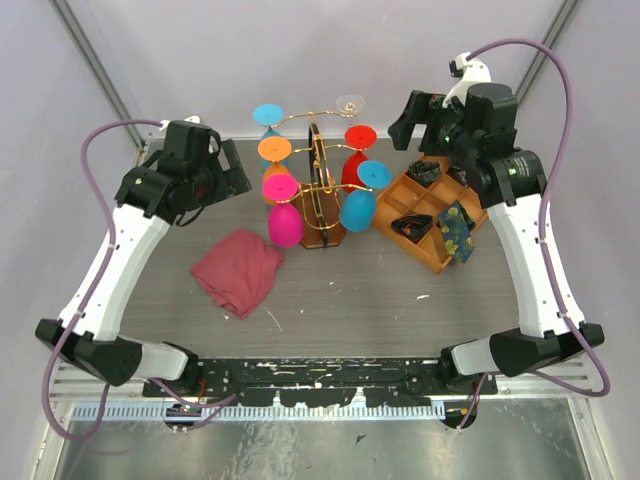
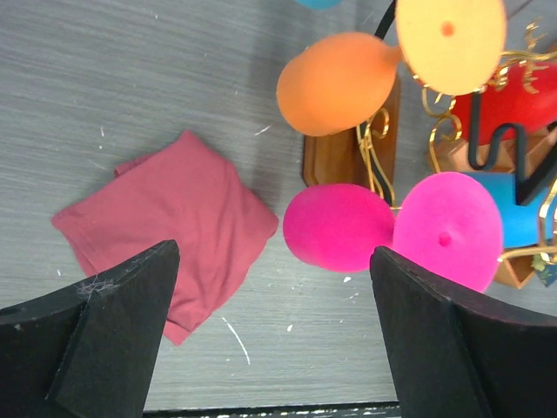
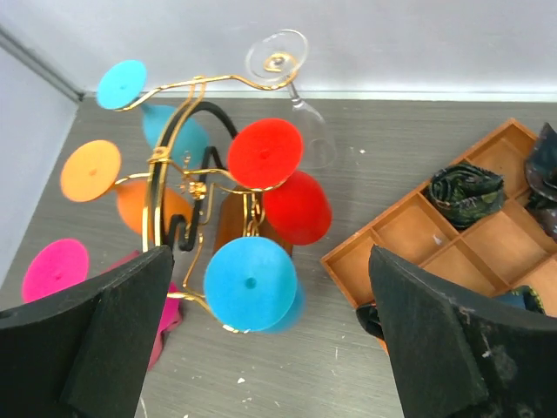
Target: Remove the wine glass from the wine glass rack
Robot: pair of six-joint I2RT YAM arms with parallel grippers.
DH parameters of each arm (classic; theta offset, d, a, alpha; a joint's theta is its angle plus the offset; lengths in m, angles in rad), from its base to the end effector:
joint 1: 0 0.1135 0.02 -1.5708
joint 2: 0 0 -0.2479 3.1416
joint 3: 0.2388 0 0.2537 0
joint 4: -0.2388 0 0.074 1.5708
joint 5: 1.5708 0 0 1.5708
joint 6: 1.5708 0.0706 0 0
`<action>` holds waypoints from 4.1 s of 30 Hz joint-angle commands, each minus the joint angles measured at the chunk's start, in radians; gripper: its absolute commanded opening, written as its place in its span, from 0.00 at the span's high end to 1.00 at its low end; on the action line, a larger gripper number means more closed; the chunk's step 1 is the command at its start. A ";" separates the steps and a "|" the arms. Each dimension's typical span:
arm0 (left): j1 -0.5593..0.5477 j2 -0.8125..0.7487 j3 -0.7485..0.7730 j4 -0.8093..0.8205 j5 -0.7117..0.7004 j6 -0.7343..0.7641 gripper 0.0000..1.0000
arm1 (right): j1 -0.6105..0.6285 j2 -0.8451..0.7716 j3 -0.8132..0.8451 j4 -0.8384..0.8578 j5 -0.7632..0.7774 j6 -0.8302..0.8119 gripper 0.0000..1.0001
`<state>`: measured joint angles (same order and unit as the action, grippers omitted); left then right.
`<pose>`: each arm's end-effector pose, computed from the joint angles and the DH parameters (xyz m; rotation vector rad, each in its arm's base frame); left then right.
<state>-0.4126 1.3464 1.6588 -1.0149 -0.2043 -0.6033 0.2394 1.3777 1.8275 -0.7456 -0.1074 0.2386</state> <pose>0.2716 -0.1033 0.3956 -0.3238 2.2513 -0.3089 0.2957 0.0800 0.4760 -0.0758 1.8856 0.4291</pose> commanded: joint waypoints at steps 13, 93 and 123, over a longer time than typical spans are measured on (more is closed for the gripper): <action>0.003 0.032 -0.047 -0.036 -0.006 0.004 0.02 | -0.025 0.080 -0.143 0.074 -0.098 0.075 0.04; 0.006 -0.062 -0.177 -0.059 -0.010 0.027 0.02 | -0.258 -0.007 -0.695 0.810 -0.829 0.607 0.99; 0.008 -0.066 -0.209 -0.050 -0.001 0.022 0.02 | -0.322 -0.122 -0.673 0.657 -0.881 0.598 0.99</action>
<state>-0.4084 1.2984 1.4708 -1.0679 -0.2176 -0.5865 -0.1120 1.2861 1.1198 -0.0929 -0.9512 0.8551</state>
